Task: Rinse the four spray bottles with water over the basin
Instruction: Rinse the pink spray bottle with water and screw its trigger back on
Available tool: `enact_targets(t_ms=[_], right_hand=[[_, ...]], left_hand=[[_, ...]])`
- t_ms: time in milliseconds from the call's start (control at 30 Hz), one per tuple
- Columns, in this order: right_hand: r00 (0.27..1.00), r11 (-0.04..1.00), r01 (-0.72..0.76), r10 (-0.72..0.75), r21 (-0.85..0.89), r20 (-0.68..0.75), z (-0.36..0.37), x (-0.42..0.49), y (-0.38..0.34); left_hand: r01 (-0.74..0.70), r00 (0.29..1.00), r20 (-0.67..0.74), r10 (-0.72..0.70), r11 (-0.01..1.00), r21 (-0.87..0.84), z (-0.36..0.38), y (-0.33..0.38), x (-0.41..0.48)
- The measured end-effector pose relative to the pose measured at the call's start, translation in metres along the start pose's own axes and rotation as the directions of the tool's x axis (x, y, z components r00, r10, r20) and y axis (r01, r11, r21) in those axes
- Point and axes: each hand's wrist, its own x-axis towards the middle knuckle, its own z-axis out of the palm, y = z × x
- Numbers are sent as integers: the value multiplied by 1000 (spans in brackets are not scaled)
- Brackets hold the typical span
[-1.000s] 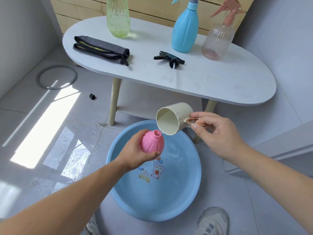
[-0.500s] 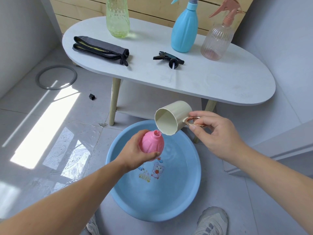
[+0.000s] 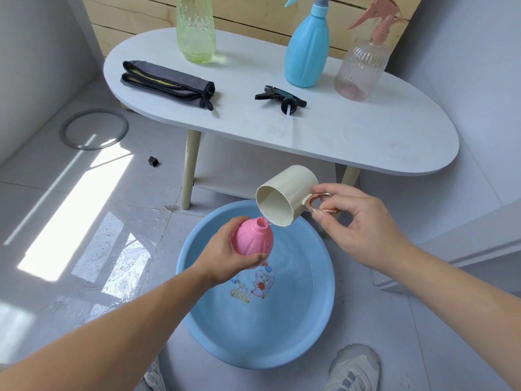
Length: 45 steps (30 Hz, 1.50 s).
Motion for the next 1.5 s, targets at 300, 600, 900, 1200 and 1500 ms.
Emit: enact_targets(t_ms=[300, 600, 900, 1200, 1500], right_hand=[[999, 997, 54, -53, -46, 4, 2, 1, -2], [1000, 1000, 27, -27, -3, -10, 6, 2, 2], [997, 996, 76, -75, -49, 11, 11, 1, 5], [990, 986, 143, -142, -81, 22, 11, 2, 3], [992, 991, -106, 111, 75, -60, 18, 4, 16]], left_hand=[[23, 1000, 3, -23, 1000, 12, 1, -2, -1], [18, 1000, 1, -18, 1000, 1, 1, -2, 0], [27, 1000, -3, -27, 1000, -6, 0, -2, 0], [26, 1000, 2, -26, 1000, -9, 0, -4, 1], [23, 1000, -5, -23, 1000, -7, -2, -7, 0]])
